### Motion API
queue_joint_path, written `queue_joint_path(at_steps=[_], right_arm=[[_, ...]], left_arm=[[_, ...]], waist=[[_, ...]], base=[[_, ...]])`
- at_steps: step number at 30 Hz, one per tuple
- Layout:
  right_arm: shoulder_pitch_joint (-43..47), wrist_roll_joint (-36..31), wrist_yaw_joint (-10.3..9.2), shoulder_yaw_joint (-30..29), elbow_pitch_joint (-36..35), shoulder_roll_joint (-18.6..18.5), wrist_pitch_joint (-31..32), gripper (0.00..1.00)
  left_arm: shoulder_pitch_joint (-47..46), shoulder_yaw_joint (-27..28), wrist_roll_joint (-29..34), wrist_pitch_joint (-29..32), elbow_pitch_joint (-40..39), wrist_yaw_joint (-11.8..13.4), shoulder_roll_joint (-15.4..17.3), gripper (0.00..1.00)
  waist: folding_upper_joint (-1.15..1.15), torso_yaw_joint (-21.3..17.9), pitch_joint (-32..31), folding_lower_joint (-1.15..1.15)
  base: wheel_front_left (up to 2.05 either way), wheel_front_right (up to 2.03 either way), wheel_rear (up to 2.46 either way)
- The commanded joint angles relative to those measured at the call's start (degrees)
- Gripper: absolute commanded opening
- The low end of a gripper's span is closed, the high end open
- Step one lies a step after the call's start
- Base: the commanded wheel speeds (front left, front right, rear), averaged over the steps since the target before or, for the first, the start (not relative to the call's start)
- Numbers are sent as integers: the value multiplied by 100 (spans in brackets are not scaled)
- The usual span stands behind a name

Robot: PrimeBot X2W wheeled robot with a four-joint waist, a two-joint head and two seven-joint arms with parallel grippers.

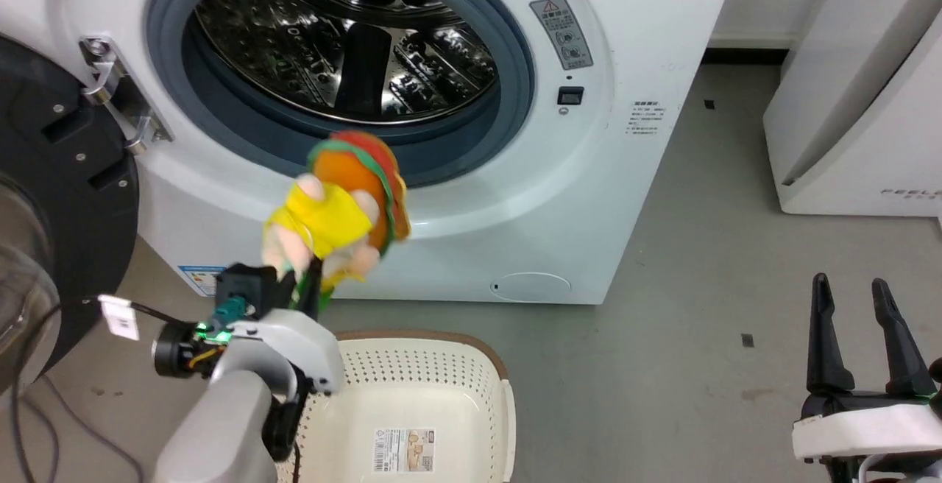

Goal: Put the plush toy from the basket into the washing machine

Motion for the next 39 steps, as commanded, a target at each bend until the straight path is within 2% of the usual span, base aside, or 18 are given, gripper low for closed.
queue_joint_path(at_steps=[1,8,19,25,32,39], right_arm=[[-6,-32,-4,7,-29,-6,-25,100],[-243,-19,-4,44,-83,-6,-25,100],[-780,112,-4,146,-126,-6,-25,100],[-1019,218,-4,210,-157,-6,-25,100],[-1198,324,-4,272,-179,-6,-25,100],[-1384,467,-4,350,-213,-6,-25,100]], left_arm=[[80,182,109,-31,-239,82,42,0],[-129,942,457,-32,-882,194,50,0],[-1001,1789,1002,-32,-897,123,-19,0],[-1499,2114,1251,-32,-691,48,51,0],[-1955,2356,1471,-32,-629,78,118,0],[-2595,2567,1676,-32,-480,69,419,0]], waist=[[0,-65,66,1],[0,-298,485,1],[0,-759,1381,1],[0,-1049,1803,1],[0,-1302,2207,1],[0,-1551,2634,1]], base=[[0,0,0],[0,0,0],[0,0,0],[0,0,0],[0,0,0],[0,0,0]])
